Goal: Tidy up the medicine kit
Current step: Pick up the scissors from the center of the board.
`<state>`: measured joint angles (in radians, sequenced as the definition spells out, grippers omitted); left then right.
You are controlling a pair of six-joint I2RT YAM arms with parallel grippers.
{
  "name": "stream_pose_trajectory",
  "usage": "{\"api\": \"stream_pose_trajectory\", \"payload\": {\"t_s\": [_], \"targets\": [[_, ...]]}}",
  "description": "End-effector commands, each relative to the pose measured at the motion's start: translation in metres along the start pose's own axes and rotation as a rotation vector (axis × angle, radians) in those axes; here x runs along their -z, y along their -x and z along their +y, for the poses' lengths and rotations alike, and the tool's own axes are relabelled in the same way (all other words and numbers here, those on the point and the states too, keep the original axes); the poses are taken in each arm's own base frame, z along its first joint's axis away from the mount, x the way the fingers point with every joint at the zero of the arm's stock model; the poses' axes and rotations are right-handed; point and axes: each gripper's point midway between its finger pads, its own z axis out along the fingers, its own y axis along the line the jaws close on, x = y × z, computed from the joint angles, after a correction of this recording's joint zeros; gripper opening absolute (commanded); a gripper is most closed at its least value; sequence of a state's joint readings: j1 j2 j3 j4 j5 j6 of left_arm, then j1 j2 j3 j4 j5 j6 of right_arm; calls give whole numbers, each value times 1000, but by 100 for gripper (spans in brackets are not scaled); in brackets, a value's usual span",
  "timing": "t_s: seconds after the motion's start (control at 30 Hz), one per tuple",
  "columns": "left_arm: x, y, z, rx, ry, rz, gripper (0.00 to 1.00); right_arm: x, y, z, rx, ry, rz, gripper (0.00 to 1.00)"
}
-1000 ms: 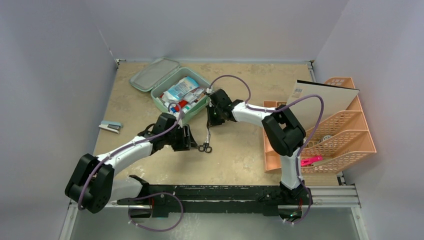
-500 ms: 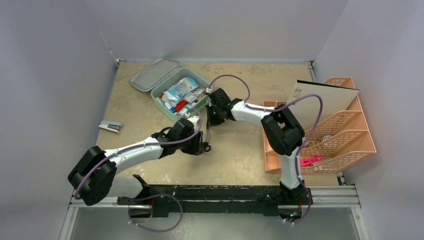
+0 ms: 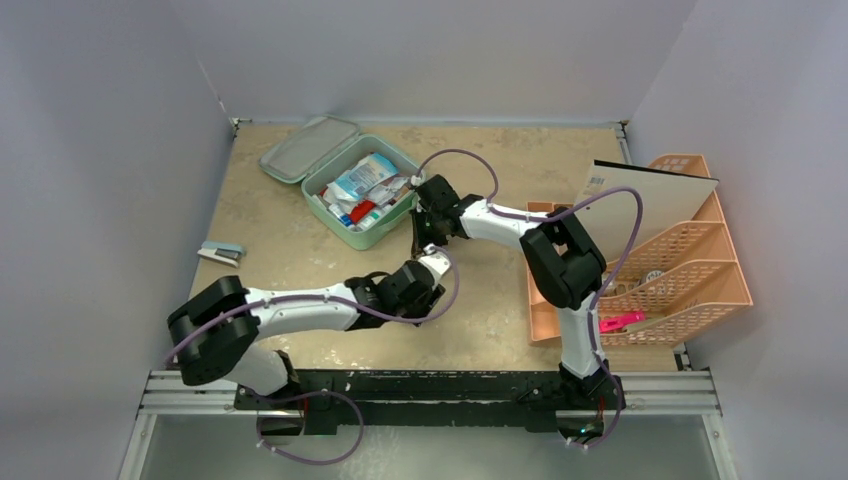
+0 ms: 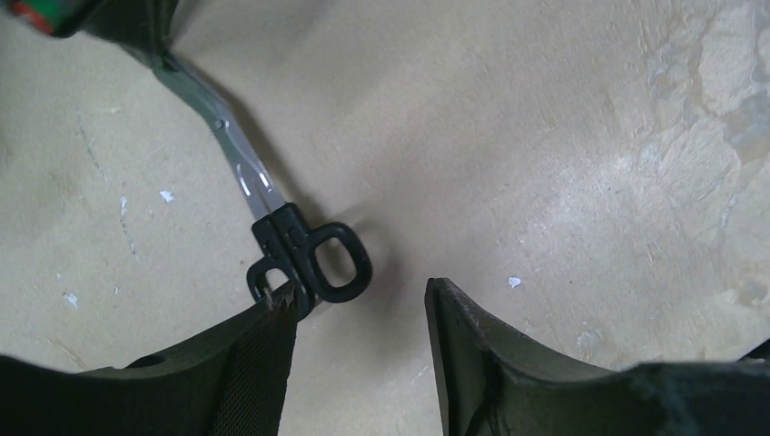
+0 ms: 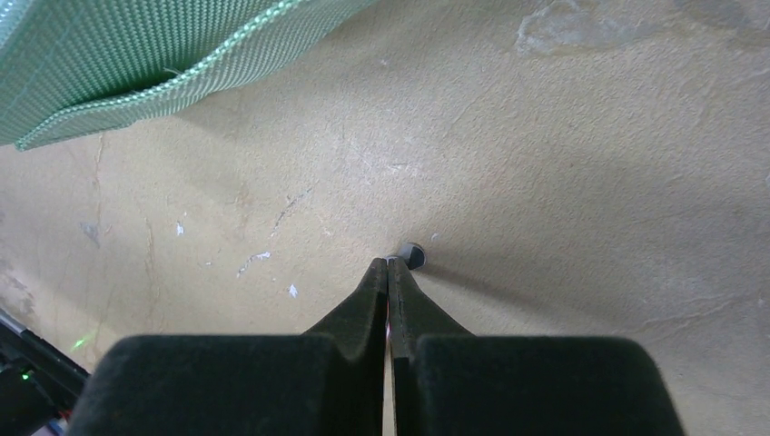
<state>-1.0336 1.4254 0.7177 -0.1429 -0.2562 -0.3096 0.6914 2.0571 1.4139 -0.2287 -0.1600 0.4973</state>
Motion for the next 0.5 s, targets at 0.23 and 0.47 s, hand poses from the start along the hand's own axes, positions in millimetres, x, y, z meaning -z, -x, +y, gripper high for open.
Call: {"api": "stream_pose_trajectory", "payload": {"t_s": [0.23,0.47], "targets": [[-20,19,-3,-250,207,-25,50,-9,-34,-16,-27,-53,126,0],[-18,12,-1,-323,290,-22,47,-10,-35,-16,-28,-52,127,0]]}}
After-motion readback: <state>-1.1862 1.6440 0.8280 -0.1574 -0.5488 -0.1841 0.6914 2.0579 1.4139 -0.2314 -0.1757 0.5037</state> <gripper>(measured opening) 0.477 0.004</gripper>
